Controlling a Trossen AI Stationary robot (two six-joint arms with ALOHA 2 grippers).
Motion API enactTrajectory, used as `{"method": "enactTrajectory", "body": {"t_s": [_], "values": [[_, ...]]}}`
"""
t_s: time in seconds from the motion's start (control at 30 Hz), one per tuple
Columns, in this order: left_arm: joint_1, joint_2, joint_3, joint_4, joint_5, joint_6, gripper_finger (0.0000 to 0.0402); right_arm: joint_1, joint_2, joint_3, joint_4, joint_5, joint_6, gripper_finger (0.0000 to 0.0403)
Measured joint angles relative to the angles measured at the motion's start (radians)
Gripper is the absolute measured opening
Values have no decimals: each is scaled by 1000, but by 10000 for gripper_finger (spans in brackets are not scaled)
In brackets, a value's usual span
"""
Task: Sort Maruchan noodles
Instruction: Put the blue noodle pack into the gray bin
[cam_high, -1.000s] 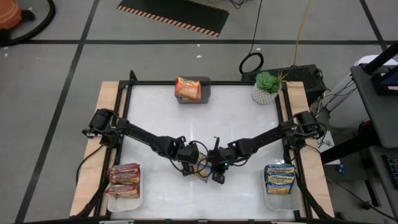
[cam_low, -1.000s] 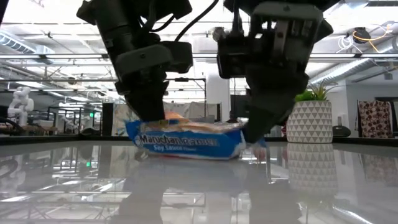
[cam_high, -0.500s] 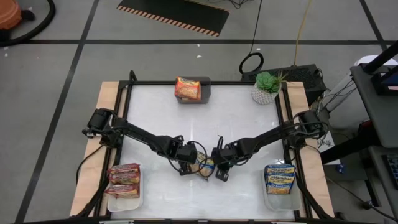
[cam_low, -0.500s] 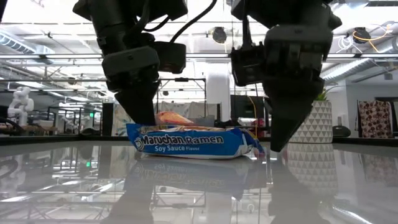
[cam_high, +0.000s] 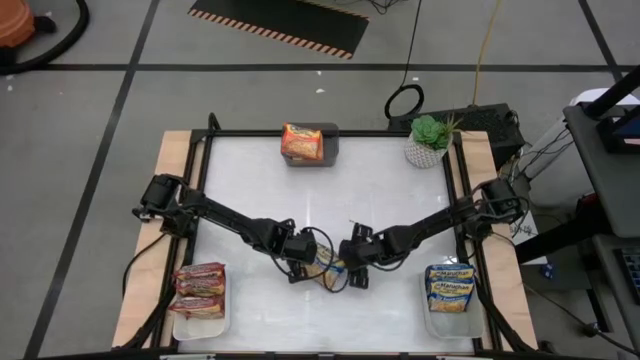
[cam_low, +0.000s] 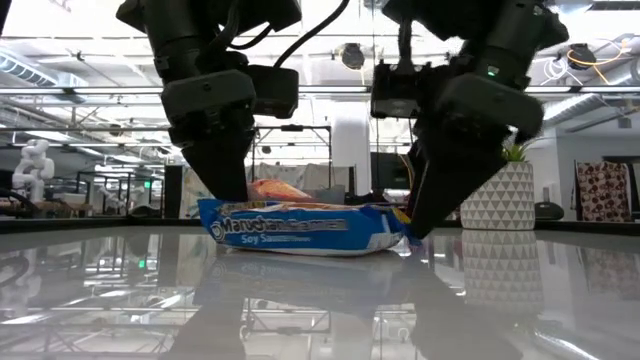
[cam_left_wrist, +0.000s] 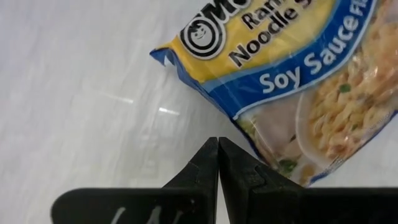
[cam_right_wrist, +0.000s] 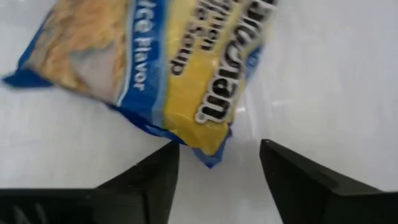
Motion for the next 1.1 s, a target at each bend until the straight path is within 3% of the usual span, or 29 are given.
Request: {"method": "enactTrajectory", "body": {"t_s": [0.2,0.43,0.6,0.87,1.1], "values": [[-1,0,0,7,0,-1,17,12,0,-76,135,0,-73,237],[-5,1,0,9,0,0,17,8,-2,-146,281,-6,-206,214],[-5,1,0,16,0,2,17,-17,1,-189,423,-53,-256,162],[-6,1,-1,10,3,0,17,-41,1,-201,448,-82,-307,16],[-4,-21,-1,-13,-1,21,17,-41,-8,-201,437,-74,-337,2]]}}
